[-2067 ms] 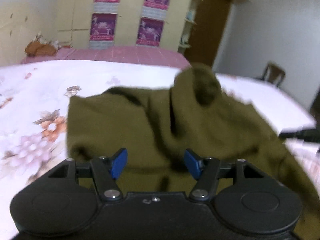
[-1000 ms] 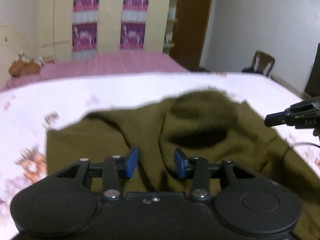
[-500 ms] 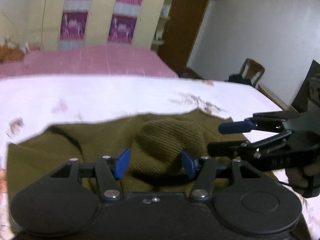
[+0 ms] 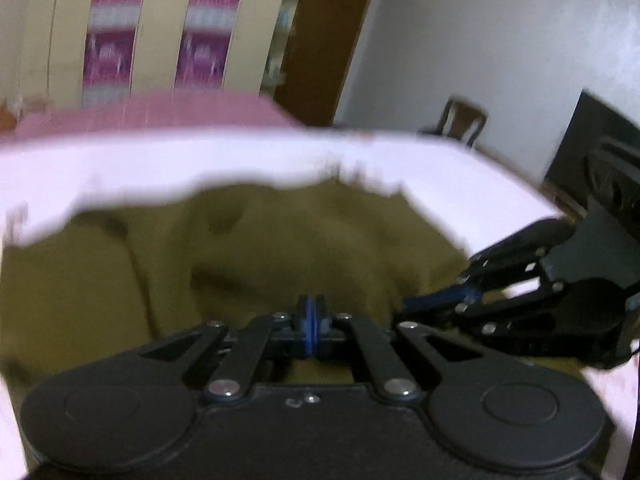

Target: Fold large clothes

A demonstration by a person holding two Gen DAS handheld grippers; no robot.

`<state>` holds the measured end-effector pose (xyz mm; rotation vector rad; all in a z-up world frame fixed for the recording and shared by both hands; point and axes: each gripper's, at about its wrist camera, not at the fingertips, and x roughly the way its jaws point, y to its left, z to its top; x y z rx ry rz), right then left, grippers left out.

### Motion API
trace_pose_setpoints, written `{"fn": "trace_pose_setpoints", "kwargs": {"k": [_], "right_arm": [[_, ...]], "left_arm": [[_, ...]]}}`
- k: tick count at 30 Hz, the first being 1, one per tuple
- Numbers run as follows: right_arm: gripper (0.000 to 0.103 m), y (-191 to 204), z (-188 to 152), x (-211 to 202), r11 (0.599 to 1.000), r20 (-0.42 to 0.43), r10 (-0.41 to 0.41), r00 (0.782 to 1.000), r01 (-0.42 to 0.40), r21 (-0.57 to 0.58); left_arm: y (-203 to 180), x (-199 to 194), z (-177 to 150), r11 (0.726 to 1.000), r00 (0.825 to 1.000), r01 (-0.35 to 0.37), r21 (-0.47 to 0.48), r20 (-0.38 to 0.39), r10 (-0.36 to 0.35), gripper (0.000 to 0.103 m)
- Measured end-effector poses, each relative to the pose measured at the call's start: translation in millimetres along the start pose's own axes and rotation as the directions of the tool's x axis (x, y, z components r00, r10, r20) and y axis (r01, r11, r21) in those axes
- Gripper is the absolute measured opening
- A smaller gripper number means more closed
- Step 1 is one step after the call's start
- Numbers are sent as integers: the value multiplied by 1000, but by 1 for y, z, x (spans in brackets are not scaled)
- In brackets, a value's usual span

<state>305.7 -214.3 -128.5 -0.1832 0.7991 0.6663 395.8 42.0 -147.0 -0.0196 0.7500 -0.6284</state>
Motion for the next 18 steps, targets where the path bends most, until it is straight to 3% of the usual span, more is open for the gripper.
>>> {"fn": "trace_pose_setpoints", "kwargs": {"k": [2, 3, 5, 7, 9, 13, 14, 15, 16, 18], "right_arm": [[2, 4, -15, 13, 1000, -92, 21, 996, -21, -3], [2, 7, -21, 11, 1000, -115, 10, 993, -13, -25], [3, 5, -24, -17, 999, -54, -43, 998, 41, -29], [3, -6, -18, -49, 996, 8, -75, 997, 75, 39], [3, -21, -6, -78, 987, 66, -77, 995, 67, 147], [3, -55, 28, -65, 916, 79, -121, 990, 80, 394], [28, -61, 32, -52, 901, 72, -133, 989, 90, 423], [72, -63, 34, -40, 890, 49, -141, 989, 105, 444], [76, -65, 34, -32, 880, 48, -133, 990, 96, 465], [76, -64, 28, -28, 855, 62, -62, 996, 21, 518]], "left_arm": [[6, 9, -21, 1000, 995, -29, -3, -97, 29, 1], [8, 5, -27, 999, 993, -42, -5, -109, 41, 1], [14, -16, -28, 997, 996, -66, -34, -69, 63, 3], [15, -34, -17, 995, 995, -96, -34, -14, 95, 2], [11, -44, 3, 995, 994, -94, -42, 46, 96, 11], [-8, -21, 44, 996, 992, -74, -54, 101, 80, 29], [-11, -9, 49, 993, 992, -98, -58, 71, 102, 36], [-12, -1, 52, 989, 990, -125, -76, 49, 129, 35], [-12, 4, 52, 987, 990, -128, -101, 38, 133, 37], [-12, 0, 44, 980, 988, -146, -134, 38, 152, 63]]}}
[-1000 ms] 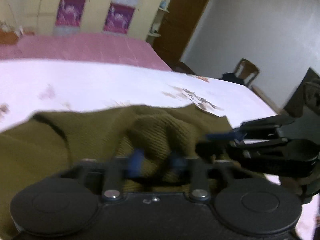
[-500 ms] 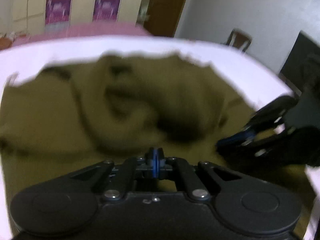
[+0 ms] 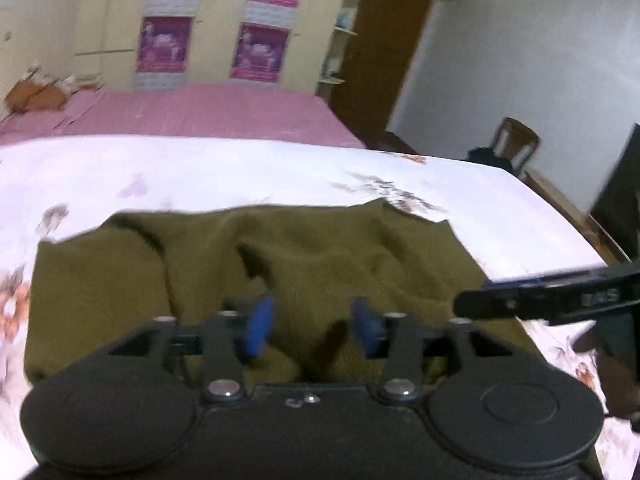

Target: Fold large clothes

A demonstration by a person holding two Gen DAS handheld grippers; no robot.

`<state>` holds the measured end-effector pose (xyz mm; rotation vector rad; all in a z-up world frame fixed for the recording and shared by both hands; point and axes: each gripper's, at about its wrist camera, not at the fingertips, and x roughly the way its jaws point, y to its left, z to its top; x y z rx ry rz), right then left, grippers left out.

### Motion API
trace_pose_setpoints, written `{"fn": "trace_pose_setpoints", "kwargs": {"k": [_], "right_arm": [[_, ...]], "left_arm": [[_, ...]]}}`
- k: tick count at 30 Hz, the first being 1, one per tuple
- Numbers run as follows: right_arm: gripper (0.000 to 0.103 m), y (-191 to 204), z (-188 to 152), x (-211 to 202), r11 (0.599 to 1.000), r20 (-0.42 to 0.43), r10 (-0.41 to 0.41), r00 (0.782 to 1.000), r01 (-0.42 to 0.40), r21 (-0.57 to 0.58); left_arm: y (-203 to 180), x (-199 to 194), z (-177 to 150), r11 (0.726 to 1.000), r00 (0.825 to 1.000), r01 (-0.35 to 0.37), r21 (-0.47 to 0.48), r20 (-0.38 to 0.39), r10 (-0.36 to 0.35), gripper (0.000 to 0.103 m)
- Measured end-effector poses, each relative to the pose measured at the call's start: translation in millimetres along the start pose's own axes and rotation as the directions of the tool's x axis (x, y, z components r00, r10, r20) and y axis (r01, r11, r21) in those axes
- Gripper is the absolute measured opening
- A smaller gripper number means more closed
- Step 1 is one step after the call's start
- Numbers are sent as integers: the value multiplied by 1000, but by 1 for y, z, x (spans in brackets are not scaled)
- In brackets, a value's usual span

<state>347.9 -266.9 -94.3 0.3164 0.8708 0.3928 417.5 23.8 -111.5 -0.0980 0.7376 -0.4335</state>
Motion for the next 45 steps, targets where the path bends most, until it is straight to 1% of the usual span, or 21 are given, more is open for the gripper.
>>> {"fn": "trace_pose_setpoints", "kwargs": {"k": [1, 3, 7, 8, 9, 10, 11, 15, 18, 20, 22, 24, 25, 27, 31, 34, 37, 38, 40, 43, 45], "right_arm": [[74, 0, -5, -1, 999, 4, 38, 999, -38, 23], [47, -4, -10, 6, 996, -26, 51, 998, -48, 76], [46, -26, -11, 26, 964, -58, 121, 991, -104, 244], [46, -32, -10, 32, 950, -60, 137, 989, -114, 290], [44, -36, -5, 36, 945, -57, 132, 990, -108, 310], [30, -38, -3, 38, 944, -52, 132, 990, -109, 312], [3, -40, -2, 41, 941, -53, 152, 987, -128, 313], [3, -33, -2, 11, 976, -22, 123, 992, -117, 182], [3, -28, -19, 6, 996, -60, 62, 996, -58, 74], [2, -32, -36, 28, 1000, -128, 5, 992, -1, 31], [3, -35, -46, 32, 1000, -124, 4, 992, 0, 29], [3, -32, -42, 19, 1000, -108, -24, 994, 25, 6], [4, -29, -40, 10, 999, -109, -51, 993, 50, -17], [26, -23, -37, -22, 994, -31, -80, 996, 78, -79], [26, -15, -22, -35, 986, 91, -86, 992, 98, -138], [25, -7, -18, -3, 981, 85, -78, 993, 92, -170], [18, -9, -35, 36, 946, -1, -200, 980, 193, -261], [16, -18, -41, 47, 945, -29, -227, 973, 213, -246], [17, -25, -41, 41, 961, -13, -197, 980, 191, -199], [17, -10, -45, 1, 953, 109, -173, 979, 194, -234], [17, -6, -51, -6, 951, 123, -158, 980, 185, -248]], "left_arm": [[3, 0, -4, 1000, 1000, -14, -24, 2, 14, 69], [15, 8, -7, 996, 1000, -24, -91, -22, 22, 65], [34, 23, -5, 958, 998, 50, -282, -29, -60, 57], [37, 29, -3, 947, 996, 62, -316, -43, -79, 49], [38, 36, -3, 938, 994, 62, -342, -60, -88, 30], [41, 42, -6, 926, 992, 68, -372, -74, -103, 13], [42, 43, -9, 919, 991, 81, -386, -67, -115, 4], [20, 3, -20, 944, 992, 126, -305, 63, -113, 4], [6, 4, -46, 976, 998, 61, -211, -5, -64, 4], [8, 19, -66, 973, 995, 44, -227, -75, -63, 4], [8, 20, -75, 975, 994, 38, -218, -89, -58, 4], [11, 9, -73, 975, 994, 34, -221, -91, -55, 27], [12, -3, -70, 981, 997, 14, -194, -76, -29, 29], [11, -25, -61, 992, 999, -47, -118, -23, 45, 27], [4, -25, -34, 997, 996, -69, -44, 55, 71, 30], [-9, 10, -26, 996, 995, -93, 11, 33, 93, 30], [-5, 42, -39, 990, 988, -137, 33, -63, 138, 33], [0, 41, -44, 993, 992, -119, 17, -34, 120, 33], [0, 31, -42, 993, 992, -117, 16, -40, 117, 33], [-9, -2, -42, 989, 991, -131, 70, 46, 128, 37], [-11, -5, -46, 988, 990, -136, 79, 54, 132, 38]]}}
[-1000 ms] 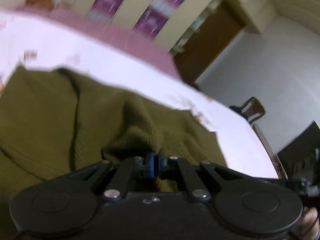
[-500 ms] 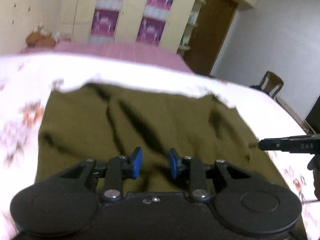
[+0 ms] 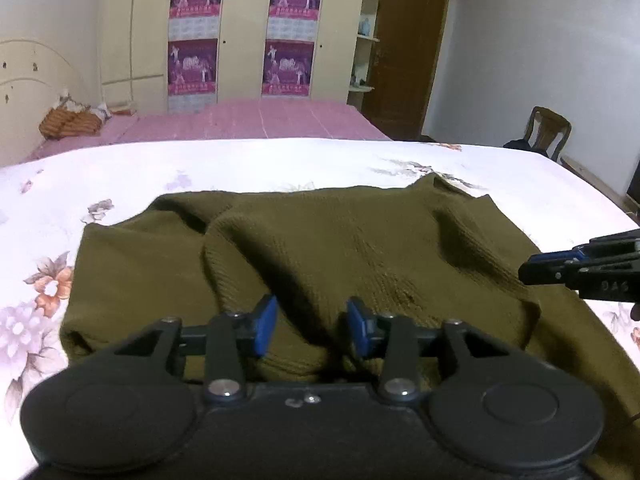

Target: Fold large clothes

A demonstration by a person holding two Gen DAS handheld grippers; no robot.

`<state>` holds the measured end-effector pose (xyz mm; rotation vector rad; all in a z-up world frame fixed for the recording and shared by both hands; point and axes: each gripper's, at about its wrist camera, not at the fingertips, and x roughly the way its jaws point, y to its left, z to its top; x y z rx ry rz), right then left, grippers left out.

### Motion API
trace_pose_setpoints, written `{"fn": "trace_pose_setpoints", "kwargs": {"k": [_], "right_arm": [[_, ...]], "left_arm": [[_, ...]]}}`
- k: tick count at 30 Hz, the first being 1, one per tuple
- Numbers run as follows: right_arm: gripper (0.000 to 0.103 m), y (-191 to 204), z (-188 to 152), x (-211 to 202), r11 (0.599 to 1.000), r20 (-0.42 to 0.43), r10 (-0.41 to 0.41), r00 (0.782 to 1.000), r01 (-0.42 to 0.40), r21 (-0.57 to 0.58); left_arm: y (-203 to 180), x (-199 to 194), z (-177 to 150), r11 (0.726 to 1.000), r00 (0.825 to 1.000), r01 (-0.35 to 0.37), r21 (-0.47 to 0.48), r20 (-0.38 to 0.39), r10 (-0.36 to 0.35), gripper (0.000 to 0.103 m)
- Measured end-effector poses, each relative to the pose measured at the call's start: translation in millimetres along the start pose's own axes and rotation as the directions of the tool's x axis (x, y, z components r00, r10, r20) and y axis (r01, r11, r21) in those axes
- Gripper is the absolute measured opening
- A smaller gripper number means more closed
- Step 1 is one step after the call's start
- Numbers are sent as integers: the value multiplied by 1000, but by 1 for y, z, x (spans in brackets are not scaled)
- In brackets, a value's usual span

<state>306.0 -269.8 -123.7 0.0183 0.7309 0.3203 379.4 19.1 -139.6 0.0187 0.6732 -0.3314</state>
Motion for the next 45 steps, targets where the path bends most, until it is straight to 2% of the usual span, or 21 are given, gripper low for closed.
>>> {"fn": "trace_pose_setpoints", "kwargs": {"k": [2, 4, 8, 10, 11, 14, 16, 17, 20, 23, 27, 31, 34, 36, 38, 40, 41, 42, 43, 45], "right_arm": [[17, 1, -6, 17, 1000, -43, 13, 999, -13, 3], [17, -3, -17, 43, 1000, -114, -16, 993, 18, 16], [17, -6, -7, 35, 999, -105, 5, 994, 0, 43], [17, -15, -6, 10, 995, -45, 28, 999, -23, 92], [17, -19, -7, 0, 994, -38, 32, 999, -28, 108], [18, -33, -20, -35, 989, -34, 15, 999, -10, 149], [51, -45, -36, -61, 983, -33, -13, 999, 18, 182], [69, -49, -46, -76, 980, -26, -38, 999, 42, 192], [68, -68, -76, -106, 968, -77, -54, 996, 71, 241], [45, -90, -106, -132, 930, -127, -2, 992, 48, 363], [45, -112, -137, -160, 879, -145, 56, 988, 19, 476], [45, -123, -155, -171, 827, -140, 152, 978, -48, 560], [45, -127, -162, -175, 800, -126, 211, 969, -97, 592], [45, -125, -166, -174, 782, -120, 270, 955, -145, 607], [44, -119, -172, -173, 763, -107, 325, 940, -194, 617], [42, -120, -176, -168, 733, -83, 374, 924, -239, 636], [30, -122, -177, -163, 717, -72, 391, 918, -254, 649], [16, -124, -177, -155, 698, -66, 406, 911, -263, 666], [12, -127, -178, -148, 677, -57, 426, 903, -276, 682], [8, -129, -177, -139, 664, -42, 453, 890, -306, 682]], "left_arm": [[0, 19, -2, 1000, 999, -9, -5, -53, 9, 38], [-1, 35, -7, 1000, 996, -15, -8, -90, 15, 38], [-7, 26, -2, 1000, 996, -26, 6, -85, 27, 39], [-7, 10, -3, 999, 997, -48, 19, -66, 49, 69], [-8, 1, -7, 995, 995, -92, 41, -47, 94, 100], [-5, -29, -21, 988, 990, -128, 91, -42, 132, 100], [5, -51, -38, 987, 987, -143, 75, -64, 147, 97], [10, -60, -45, 989, 987, -139, 58, -77, 143, 93], [31, -88, -74, 989, 979, -147, 7, -142, 146, 78], [44, -117, -101, 986, 971, -159, -47, -186, 147, 74], [57, -147, -124, 979, 976, -104, -173, -209, 67, 72], [61, -163, -141, 961, 979, -27, -277, -203, -31, 71], [65, -169, -150, 924, 977, 51, -378, -173, -125, 69], [67, -170, -155, 886, 967, 111, -450, -158, -202, 61], [65, -167, -161, 854, 956, 157, -495, -141, -257, 59], [64, -163, -161, 851, 957, 169, -496, -125, -263, 58], [67, -159, -160, 839, 957, 173, -516, -115, -268, 48], [72, -155, -160, 824, 956, 169, -541, -112, -270, 27], [73, -150, -162, 816, 956, 157, -557, -120, -266, 11], [74, -145, -162, 814, 960, 150, -561, -114, -255, 8]]}}
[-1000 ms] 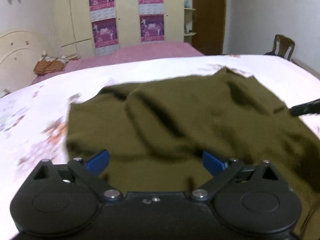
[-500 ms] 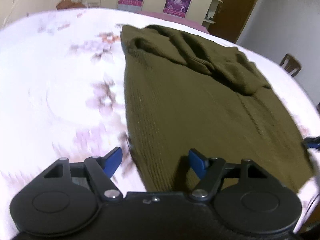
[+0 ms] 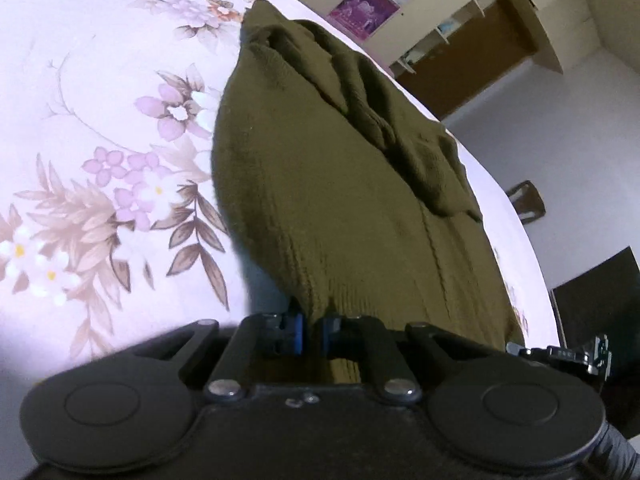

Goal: Fold large clothes
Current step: 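Grasp the cardigan side edge with both grippers and lift it, then fold the side edge over the body and open both grippers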

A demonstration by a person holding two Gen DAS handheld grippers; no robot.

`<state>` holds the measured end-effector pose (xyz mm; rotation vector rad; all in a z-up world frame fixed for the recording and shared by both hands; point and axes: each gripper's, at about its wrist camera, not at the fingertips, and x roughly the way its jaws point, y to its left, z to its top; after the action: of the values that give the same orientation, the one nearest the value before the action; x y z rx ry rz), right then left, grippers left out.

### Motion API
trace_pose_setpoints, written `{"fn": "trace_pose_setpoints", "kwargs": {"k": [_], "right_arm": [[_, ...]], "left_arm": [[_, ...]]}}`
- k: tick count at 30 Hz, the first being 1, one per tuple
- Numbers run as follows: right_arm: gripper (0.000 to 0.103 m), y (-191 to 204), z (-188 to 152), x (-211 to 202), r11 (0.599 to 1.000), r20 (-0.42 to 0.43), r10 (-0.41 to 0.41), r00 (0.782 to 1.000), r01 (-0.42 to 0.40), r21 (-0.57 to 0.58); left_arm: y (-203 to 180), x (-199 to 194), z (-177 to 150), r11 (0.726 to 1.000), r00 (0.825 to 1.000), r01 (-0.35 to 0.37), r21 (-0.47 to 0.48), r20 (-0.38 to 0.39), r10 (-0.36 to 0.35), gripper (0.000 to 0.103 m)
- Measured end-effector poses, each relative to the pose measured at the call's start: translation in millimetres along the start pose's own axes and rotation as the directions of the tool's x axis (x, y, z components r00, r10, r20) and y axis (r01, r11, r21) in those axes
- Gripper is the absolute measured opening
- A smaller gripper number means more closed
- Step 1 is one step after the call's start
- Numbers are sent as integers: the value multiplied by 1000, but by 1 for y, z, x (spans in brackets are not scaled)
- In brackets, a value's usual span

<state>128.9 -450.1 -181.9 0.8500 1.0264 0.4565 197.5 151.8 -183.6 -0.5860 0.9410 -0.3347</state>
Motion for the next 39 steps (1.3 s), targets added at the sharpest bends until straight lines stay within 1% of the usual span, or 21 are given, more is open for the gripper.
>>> {"fn": "trace_pose_setpoints", "kwargs": {"k": [3, 7, 9, 11, 15, 17, 18, 20, 24, 27, 30, 32, 35, 37, 39], "right_arm": [[7, 2, 1, -8, 999, 11, 21, 1000, -20, -47], [6, 8, 3, -33, 996, 76, 59, 995, -54, -65], [6, 13, 12, -37, 996, 104, 64, 992, -58, -67], [6, 21, 24, -37, 995, 122, 72, 990, -62, -84], [6, 42, 52, -36, 990, 166, 89, 982, -69, -124], [6, 51, 65, -33, 988, 170, 102, 980, -79, -135], [6, 54, 70, -31, 987, 171, 94, 981, -69, -146], [6, 54, 77, -25, 988, 174, 94, 980, -71, -134], [6, 61, 98, -19, 985, 189, 97, 977, -68, -156], [6, 68, 122, -16, 986, 218, 117, 969, -86, -143], [6, 73, 151, -5, 986, 233, 131, 964, -103, -127], [6, 78, 175, 8, 988, 239, 128, 962, -104, -112], [6, 80, 211, 36, 993, 225, 101, 969, -84, -86], [6, 74, 234, 62, 997, 199, 72, 977, -65, -45], [6, 67, 253, 86, 999, 162, 35, 986, -36, 4]], "left_arm": [[-10, -8, -8, 999, 999, -34, 24, 41, 33, 8], [-15, -28, -16, 1000, 989, -29, -8, 144, 30, 8], [-17, -35, -11, 1000, 983, -18, -24, 182, 22, 8], [-22, -39, -1, 1000, 976, -13, -17, 216, 17, 8], [-37, -42, 29, 1000, 965, 2, 12, 260, -5, 8], [-41, -37, 44, 1000, 970, -13, 14, 244, 9, 8], [-42, -35, 49, 1000, 969, -15, 15, 245, 11, 8], [-43, -34, 57, 1000, 967, 19, -1, 256, -18, 8], [-53, -26, 81, 999, 960, 23, 34, 277, -32, 8], [-55, -21, 101, 999, 956, 43, 26, 291, -48, 8], [-50, -6, 130, 998, 954, 57, 2, 294, -55, 8], [-46, 9, 152, 998, 959, 55, -11, 281, -50, 8], [-35, 43, 188, 999, 975, 21, -45, 221, -10, 8], [-24, 70, 210, 997, 986, 18, -79, 170, -4, 8], [-13, 94, 225, 995, 991, -16, -103, 129, 30, 8]]}}
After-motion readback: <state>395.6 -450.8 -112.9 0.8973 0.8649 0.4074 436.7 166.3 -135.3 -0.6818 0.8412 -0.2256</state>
